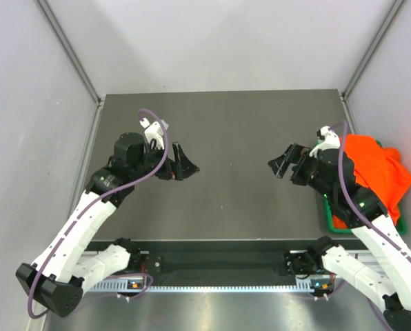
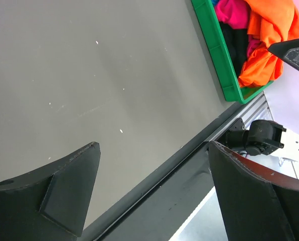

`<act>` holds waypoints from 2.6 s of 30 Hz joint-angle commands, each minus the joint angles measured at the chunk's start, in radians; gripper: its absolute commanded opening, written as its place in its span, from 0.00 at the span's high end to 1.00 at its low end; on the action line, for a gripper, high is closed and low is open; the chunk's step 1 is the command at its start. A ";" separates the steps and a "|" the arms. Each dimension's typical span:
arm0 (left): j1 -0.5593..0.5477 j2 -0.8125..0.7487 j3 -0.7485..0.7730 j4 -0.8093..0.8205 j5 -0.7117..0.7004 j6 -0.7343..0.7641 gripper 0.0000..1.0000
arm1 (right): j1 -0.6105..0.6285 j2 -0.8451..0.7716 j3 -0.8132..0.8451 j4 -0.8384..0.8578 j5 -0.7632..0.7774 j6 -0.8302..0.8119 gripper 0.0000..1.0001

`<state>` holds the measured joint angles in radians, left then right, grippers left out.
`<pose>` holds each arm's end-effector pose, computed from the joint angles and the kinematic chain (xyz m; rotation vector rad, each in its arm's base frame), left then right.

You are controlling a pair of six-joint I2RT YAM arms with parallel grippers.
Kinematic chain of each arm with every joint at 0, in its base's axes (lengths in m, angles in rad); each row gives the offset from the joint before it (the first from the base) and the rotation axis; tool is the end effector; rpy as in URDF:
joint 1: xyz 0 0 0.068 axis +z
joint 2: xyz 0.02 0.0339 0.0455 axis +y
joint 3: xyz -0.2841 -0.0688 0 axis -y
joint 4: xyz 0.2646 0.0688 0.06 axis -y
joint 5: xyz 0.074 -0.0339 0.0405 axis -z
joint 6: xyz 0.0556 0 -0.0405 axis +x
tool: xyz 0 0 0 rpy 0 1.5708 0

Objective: Fold and stack the t-shirts
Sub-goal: Grab the tshirt from the pile, then move the tshirt to the center of the board

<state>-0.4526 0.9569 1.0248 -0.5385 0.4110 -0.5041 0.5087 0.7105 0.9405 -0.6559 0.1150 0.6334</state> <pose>0.1950 -0.1195 0.3669 0.2180 2.1431 -0.9986 0.1483 0.0754 0.3641 0.2033 2.0377 0.6137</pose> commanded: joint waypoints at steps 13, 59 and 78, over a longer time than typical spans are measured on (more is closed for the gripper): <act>-0.003 0.003 0.066 -0.029 -0.111 0.068 0.09 | -0.024 0.110 0.279 -0.287 0.812 0.072 0.00; -0.080 0.056 0.029 -0.011 -0.115 0.010 0.15 | -1.073 0.359 0.467 -0.146 0.049 -0.274 0.97; -0.052 0.000 0.144 -0.119 -0.279 0.004 0.15 | -0.534 0.610 1.132 -0.168 -0.451 -0.172 1.00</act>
<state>-0.5213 0.9730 1.0882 -0.6418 0.1947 -0.4969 -0.1513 1.2919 1.9518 -0.8814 -0.2226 0.4023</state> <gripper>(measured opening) 0.852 0.025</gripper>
